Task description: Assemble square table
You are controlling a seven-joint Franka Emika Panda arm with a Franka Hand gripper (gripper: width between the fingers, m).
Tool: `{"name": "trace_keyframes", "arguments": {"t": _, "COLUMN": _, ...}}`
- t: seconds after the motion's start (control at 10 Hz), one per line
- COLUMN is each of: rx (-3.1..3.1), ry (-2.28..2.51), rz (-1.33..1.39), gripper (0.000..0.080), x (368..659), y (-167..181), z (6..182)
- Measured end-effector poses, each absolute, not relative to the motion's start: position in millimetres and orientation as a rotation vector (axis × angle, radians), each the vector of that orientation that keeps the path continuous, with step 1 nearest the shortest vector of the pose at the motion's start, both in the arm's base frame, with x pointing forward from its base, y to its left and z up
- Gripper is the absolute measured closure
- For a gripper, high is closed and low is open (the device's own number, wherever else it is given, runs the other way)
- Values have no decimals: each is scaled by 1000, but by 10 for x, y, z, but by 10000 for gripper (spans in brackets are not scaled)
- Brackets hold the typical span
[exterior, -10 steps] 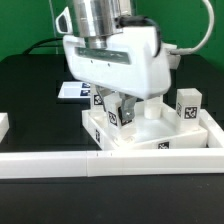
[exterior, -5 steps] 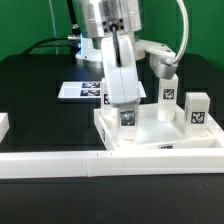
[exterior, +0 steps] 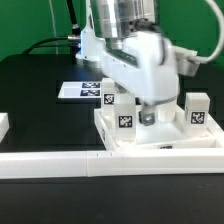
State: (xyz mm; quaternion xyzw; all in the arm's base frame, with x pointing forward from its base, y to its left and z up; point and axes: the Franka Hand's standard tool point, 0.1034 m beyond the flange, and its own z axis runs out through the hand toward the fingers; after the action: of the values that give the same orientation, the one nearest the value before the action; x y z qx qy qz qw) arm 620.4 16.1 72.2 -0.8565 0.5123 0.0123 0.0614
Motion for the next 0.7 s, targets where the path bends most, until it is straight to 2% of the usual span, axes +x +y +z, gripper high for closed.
{"name": "trace_keyframes", "arguments": {"t": 0.3, "rx": -2727, "ry": 1290, "rz": 21, "gripper": 152, "x": 6199, "y": 157, "z": 705}}
{"name": "trace_keyframes", "arguments": {"t": 0.6, "rx": -2969, "ry": 721, "rz": -56, "gripper": 151, "x": 6312, "y": 82, "z": 797}}
{"name": "trace_keyframes", "arguments": {"t": 0.7, "rx": -2978, "ry": 688, "rz": -52, "gripper": 151, "x": 6296, "y": 84, "z": 779}}
